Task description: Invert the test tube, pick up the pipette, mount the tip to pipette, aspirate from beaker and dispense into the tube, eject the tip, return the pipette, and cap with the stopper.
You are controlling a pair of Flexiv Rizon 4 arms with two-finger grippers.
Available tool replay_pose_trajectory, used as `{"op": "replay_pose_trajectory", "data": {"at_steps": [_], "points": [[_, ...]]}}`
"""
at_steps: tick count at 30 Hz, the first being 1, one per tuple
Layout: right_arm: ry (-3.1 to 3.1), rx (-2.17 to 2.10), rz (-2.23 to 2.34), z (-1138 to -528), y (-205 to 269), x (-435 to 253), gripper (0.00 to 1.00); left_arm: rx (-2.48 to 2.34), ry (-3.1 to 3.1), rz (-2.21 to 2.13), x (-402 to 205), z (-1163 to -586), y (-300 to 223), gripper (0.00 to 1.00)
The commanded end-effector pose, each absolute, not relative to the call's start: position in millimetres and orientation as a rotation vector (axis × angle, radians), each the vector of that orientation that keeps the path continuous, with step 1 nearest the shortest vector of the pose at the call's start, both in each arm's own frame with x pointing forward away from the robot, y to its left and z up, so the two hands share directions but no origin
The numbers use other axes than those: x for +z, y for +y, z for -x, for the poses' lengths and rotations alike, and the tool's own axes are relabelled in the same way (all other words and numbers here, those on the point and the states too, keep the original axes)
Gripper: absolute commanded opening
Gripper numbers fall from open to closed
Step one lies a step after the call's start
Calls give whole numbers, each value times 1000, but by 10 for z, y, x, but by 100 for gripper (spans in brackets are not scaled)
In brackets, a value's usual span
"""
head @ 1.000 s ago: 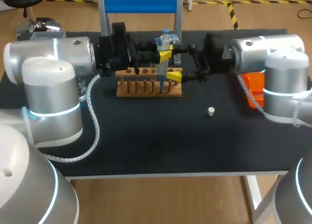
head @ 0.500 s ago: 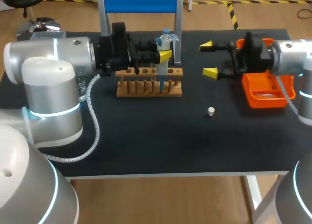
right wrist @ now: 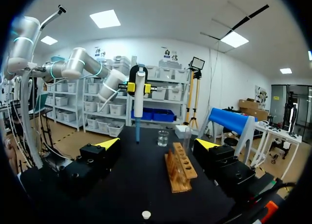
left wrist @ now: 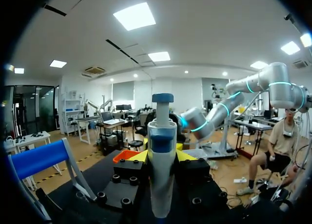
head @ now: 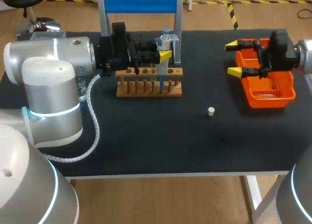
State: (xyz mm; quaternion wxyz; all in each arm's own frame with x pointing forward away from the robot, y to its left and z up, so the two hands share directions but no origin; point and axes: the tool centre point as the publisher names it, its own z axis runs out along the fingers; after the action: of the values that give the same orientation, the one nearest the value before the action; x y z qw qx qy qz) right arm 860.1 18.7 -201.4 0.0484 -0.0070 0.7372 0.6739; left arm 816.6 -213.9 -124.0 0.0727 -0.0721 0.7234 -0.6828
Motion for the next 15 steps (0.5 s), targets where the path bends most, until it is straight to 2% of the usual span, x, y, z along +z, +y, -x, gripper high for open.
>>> {"op": "replay_pose_trajectory", "data": {"at_steps": [1,15], "points": [[2259,2044,19,-8607,112,-2011,100,-2052,2168,217,-1245,-8159,-2140,0],[2277,2019,5,-8673,131,-2036,100,-2052,2168,217,-1245,-8159,-2140,0]]}}
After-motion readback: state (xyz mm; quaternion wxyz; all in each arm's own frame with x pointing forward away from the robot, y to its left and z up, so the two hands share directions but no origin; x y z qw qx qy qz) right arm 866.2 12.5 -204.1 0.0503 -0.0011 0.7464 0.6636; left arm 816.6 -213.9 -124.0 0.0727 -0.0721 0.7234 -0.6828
